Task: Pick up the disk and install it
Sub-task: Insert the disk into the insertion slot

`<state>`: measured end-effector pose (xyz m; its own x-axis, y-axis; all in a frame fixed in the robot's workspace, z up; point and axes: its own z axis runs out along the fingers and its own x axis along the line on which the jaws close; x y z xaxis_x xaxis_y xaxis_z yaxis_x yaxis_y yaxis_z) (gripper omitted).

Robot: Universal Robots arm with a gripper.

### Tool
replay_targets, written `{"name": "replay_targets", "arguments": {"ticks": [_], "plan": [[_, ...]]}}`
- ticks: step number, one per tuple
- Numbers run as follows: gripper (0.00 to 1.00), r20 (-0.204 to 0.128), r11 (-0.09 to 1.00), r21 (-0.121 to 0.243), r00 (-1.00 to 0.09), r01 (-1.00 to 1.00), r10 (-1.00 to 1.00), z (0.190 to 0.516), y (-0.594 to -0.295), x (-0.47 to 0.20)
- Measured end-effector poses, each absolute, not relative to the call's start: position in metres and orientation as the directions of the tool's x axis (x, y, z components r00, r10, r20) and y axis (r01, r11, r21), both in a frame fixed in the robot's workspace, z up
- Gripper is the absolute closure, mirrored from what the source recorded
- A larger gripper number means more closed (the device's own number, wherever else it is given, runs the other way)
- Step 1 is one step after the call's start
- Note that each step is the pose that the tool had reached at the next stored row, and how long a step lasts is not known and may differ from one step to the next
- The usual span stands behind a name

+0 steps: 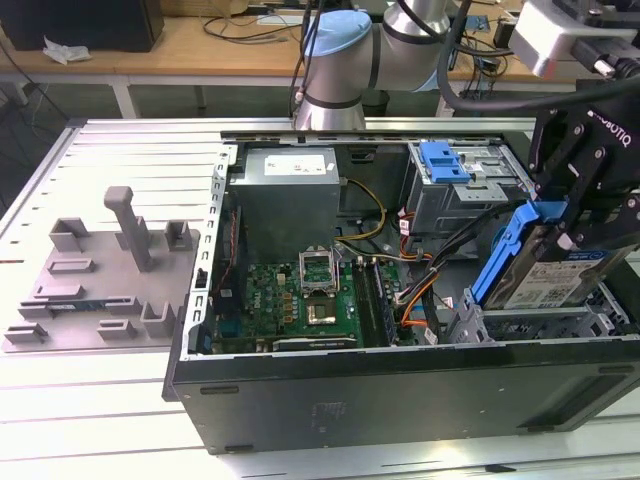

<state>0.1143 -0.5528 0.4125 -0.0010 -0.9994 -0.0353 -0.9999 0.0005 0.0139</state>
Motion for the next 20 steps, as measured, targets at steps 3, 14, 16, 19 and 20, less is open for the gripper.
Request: {"name": "replay_targets", "arguments": {"ticks": [3, 14, 16, 19, 20], "plan": [[0.64, -0.035, 0.001, 0.014, -0.001, -1.000, -0.999, 0.4100, -0.5528, 0.1143], [0.64, -0.035, 0.001, 0.014, -0.001, -1.000, -0.999, 0.4032, -0.5528, 0.1143], [0.64, -0.035, 0.001, 0.014, -0.001, -1.000, -0.999, 0.4030, -0.5529, 0.1143], [0.64, -0.035, 0.001, 0.014, -0.001, -1.000, -0.999, 0.4029, -0.5528, 0.1143], [0.64, -0.035, 0.001, 0.014, -0.001, -1.000, -0.999, 0.4029, -0.5528, 0.1143]]}}
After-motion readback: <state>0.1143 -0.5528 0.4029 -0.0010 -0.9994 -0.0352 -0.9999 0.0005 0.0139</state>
